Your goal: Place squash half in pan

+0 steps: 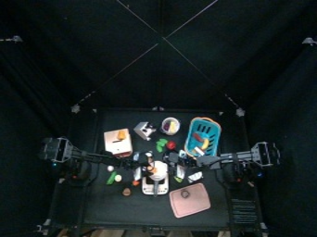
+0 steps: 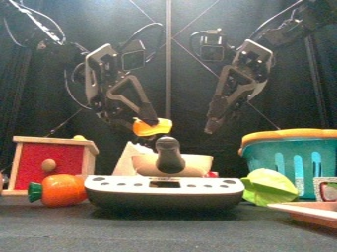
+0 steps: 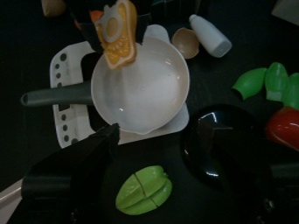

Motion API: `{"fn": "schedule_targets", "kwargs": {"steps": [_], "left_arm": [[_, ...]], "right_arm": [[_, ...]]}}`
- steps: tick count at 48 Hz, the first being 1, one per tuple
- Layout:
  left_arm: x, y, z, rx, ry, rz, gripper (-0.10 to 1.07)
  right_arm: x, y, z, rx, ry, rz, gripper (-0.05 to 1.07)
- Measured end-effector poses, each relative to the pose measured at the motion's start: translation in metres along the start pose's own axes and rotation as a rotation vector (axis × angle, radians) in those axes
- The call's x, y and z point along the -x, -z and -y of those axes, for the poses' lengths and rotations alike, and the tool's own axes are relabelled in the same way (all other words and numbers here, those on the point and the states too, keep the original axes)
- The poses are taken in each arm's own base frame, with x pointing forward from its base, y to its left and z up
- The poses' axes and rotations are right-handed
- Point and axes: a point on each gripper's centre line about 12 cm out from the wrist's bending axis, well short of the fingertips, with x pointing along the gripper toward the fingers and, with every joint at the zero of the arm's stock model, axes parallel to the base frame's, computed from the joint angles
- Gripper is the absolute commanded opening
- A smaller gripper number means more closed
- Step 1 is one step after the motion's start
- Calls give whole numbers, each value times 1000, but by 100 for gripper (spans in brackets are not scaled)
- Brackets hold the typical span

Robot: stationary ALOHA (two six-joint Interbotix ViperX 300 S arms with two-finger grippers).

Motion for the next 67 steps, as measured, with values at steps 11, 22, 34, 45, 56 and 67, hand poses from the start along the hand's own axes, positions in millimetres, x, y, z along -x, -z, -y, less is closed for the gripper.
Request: {"fn": "schedule_targets", "kwargs": {"steps": [11, 22, 34, 45, 56, 67], "left_arm": [[-15, 2, -1, 2, -6, -22, 69], [-20, 4, -3, 3, -11, -32, 76], [-21, 6, -3, 2, -10, -37, 93], [-23, 4, -3, 4, -10, -34, 94], [-23, 2, -3, 4, -10, -29, 94], [-23, 2, -2, 5, -9, -29, 94]], "right_arm": [[0, 12, -6, 13, -15, -24, 101], [0, 16, -12, 8, -48, 32, 101], [6, 18, -13, -1, -64, 71, 101], [5, 24, -12, -21, -70, 75, 101], [5, 26, -12, -37, -72, 76, 101], [5, 25, -11, -38, -70, 76, 101]]}}
